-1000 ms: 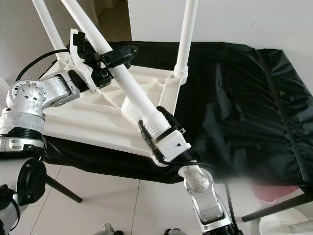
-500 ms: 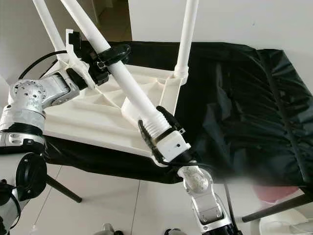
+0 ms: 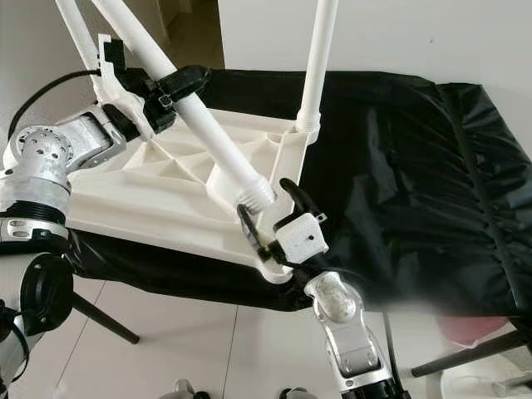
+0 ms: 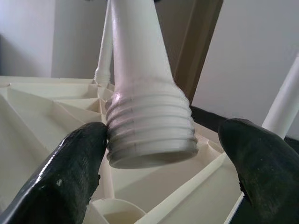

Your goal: Building children table

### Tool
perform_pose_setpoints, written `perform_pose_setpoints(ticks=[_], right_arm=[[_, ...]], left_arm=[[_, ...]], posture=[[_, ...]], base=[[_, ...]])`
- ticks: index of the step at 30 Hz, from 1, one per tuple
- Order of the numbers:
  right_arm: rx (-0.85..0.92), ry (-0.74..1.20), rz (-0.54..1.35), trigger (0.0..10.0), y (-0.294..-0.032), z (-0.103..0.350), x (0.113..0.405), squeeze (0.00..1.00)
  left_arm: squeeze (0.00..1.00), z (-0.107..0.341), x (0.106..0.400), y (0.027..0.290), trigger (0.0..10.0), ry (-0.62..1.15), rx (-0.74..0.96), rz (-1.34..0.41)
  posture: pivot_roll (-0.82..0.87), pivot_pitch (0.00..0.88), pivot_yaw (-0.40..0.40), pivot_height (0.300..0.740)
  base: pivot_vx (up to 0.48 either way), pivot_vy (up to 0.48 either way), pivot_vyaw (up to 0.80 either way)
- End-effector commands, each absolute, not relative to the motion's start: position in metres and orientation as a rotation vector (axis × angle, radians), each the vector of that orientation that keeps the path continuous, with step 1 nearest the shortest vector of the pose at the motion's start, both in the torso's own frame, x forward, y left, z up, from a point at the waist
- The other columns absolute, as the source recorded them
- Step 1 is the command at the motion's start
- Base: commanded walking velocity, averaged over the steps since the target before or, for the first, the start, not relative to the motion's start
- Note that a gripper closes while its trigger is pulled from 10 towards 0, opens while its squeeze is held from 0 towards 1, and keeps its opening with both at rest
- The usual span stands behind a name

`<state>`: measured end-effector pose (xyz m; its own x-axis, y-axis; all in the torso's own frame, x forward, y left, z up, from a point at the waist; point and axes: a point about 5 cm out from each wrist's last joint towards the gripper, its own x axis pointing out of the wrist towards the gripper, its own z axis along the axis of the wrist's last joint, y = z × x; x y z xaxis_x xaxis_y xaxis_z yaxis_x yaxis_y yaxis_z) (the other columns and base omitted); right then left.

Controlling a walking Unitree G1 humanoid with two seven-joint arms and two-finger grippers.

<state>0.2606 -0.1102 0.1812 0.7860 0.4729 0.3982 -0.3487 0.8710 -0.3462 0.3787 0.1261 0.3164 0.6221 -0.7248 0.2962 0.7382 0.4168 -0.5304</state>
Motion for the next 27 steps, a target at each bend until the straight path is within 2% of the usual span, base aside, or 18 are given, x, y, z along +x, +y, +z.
perform_pose_setpoints(ticks=[1,10,17,19,27], right_arm=[[-0.223,-0.472,0.423,10.0,-0.115,0.181,0.264,0.0],[-0.231,-0.37,0.356,10.0,-0.122,0.174,0.277,0.0],[-0.216,-0.318,0.327,10.0,-0.124,0.171,0.282,0.0],[-0.192,-0.304,0.346,10.0,-0.121,0.173,0.282,0.0],[-0.177,-0.286,0.395,10.0,-0.11,0.184,0.285,0.0]], left_arm=[[0.0,0.326,0.372,0.128,10.0,-0.103,-0.61,-1.015],[0.0,0.332,0.37,0.126,10.0,-0.208,-0.388,-0.908],[0.0,0.327,0.371,0.124,10.0,-0.221,-0.361,-0.869],[0.0,0.323,0.372,0.119,10.0,-0.226,-0.297,-0.805],[0.0,0.325,0.366,0.105,10.0,-0.319,-0.173,-0.74]], posture=[[-0.03,0.094,0.069,0.74],[-0.02,0.094,0.059,0.74],[-0.03,0.096,0.055,0.74],[-0.02,0.103,0.054,0.74],[-0.02,0.111,0.055,0.74]], base=[[0.0,0.0,0.0],[0.0,0.0,0.0],[0.0,0.0,0.0],[0.0,0.0,0.0],[0.0,0.0,0.0]])
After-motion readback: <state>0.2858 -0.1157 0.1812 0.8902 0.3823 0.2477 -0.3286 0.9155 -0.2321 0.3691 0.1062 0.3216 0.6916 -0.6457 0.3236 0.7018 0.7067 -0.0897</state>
